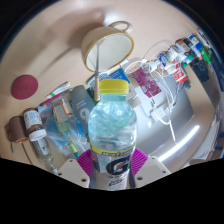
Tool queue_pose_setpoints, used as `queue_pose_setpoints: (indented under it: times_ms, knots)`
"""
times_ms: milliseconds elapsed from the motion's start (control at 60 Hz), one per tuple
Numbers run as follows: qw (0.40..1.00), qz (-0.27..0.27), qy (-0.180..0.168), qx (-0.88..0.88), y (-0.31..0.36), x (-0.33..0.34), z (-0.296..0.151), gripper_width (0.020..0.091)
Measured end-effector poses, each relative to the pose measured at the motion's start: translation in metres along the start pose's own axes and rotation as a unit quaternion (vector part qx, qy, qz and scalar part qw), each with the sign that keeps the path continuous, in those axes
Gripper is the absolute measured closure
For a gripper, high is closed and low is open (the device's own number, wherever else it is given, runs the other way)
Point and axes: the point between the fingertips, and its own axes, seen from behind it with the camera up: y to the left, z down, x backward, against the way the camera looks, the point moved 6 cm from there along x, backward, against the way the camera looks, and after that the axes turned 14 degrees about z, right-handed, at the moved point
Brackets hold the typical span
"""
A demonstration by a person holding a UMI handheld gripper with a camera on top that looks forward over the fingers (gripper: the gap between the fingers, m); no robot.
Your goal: Pour water
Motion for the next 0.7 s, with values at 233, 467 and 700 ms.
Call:
queue_pose_setpoints:
  times_ms: [233, 467, 700]
  knots:
    - [0.979, -0.038, 0.034, -0.199, 0.007, -0.007, 0.02, 0.0653]
    - [0.549, -0.074, 0.145, -0.82, 0.024, 0.024, 0.065, 0.065]
    - [0.307, -0.057, 0.155, -0.937, 0.11, 0.056, 0.024, 0.0643]
